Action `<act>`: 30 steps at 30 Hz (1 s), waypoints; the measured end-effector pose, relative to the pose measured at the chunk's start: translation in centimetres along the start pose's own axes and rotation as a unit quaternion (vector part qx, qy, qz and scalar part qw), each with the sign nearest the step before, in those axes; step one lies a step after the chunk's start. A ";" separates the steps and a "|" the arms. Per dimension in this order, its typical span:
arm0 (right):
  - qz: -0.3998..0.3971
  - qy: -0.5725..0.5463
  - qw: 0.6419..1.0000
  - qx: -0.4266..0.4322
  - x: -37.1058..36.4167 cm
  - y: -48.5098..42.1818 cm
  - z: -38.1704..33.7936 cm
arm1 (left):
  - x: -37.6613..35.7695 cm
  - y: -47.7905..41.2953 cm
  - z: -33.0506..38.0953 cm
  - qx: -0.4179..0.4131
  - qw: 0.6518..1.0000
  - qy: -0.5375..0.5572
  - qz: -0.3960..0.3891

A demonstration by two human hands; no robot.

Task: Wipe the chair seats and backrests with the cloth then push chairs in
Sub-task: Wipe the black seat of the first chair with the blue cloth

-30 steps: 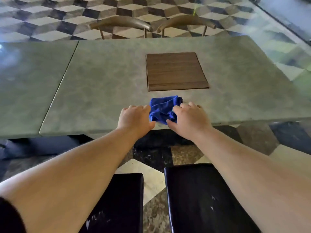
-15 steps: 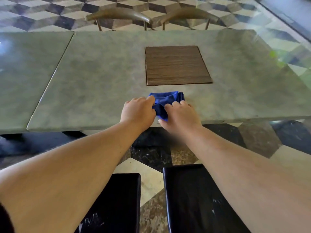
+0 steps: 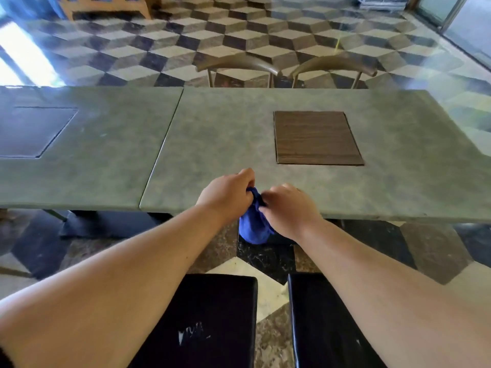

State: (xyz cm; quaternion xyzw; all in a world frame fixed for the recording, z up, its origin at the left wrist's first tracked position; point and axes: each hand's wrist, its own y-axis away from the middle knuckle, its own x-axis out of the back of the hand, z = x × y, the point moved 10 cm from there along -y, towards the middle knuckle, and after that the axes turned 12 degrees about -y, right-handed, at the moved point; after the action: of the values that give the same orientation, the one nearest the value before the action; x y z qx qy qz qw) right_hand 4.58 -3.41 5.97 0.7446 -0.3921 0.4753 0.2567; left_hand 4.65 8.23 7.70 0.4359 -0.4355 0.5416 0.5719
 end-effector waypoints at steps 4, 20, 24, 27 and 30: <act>-0.018 -0.002 0.999 0.043 -0.3 0.4 -5.2 | 1.9 2.9 -4.4 0.012 0.998 -0.036 -0.040; -0.051 -0.019 0.996 0.067 -6.5 -2.3 -14.3 | -3.3 13.3 -21.3 0.098 0.981 -0.143 -0.085; -0.059 -0.026 0.997 0.051 -11.5 -2.1 -13.7 | -6.0 15.2 -24.5 0.127 0.982 -0.119 -0.075; -0.076 -0.024 0.995 0.052 -15.9 -1.9 -13.4 | -8.4 16.4 -26.6 0.136 0.981 -0.115 -0.079; -0.088 -0.032 0.995 0.047 -20.3 -2.0 -13.1 | -11.1 17.2 -28.8 0.138 0.978 -0.129 -0.091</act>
State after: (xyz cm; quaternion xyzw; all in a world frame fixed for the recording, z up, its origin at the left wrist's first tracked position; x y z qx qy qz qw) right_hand -5.24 14.46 -7.03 0.8021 -0.3104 0.4450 0.2493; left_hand -12.21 34.06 -9.51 0.6143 -0.3857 0.4814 0.4920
